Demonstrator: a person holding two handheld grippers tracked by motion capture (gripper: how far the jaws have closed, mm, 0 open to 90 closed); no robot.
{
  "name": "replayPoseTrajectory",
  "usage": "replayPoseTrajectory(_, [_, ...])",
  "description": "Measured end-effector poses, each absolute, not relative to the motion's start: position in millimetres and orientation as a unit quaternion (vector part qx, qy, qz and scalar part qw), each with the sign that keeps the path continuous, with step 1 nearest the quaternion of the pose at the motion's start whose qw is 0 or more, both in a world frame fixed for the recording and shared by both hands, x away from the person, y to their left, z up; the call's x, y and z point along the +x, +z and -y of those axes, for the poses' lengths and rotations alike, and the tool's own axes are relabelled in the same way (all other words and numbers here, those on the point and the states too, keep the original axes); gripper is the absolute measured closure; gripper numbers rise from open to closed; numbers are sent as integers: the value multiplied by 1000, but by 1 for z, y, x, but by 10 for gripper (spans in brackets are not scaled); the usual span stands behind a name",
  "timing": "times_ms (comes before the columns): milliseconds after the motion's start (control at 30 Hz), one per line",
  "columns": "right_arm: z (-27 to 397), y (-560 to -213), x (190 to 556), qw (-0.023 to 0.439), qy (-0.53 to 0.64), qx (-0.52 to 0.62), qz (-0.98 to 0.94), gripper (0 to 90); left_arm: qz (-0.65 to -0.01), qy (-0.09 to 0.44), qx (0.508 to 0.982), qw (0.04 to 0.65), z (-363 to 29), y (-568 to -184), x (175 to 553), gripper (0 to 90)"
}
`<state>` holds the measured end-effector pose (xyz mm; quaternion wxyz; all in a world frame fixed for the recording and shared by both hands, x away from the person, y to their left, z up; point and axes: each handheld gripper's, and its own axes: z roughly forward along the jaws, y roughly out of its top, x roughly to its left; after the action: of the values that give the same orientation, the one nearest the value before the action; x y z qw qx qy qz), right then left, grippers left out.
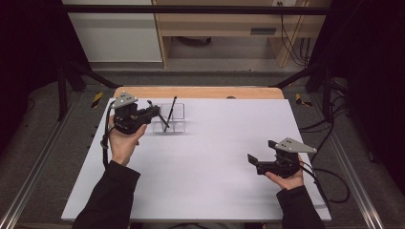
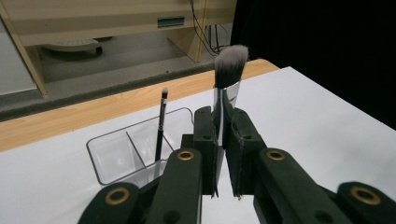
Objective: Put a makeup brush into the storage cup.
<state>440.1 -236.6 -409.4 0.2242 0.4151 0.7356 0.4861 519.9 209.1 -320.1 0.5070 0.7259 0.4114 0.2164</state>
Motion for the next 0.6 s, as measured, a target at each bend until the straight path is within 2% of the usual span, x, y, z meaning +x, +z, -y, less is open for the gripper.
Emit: replayPoseTrajectory(600, [236,-409,440,223,487,414,-736,58,-428,232,725,488,-211,-310,548,831])
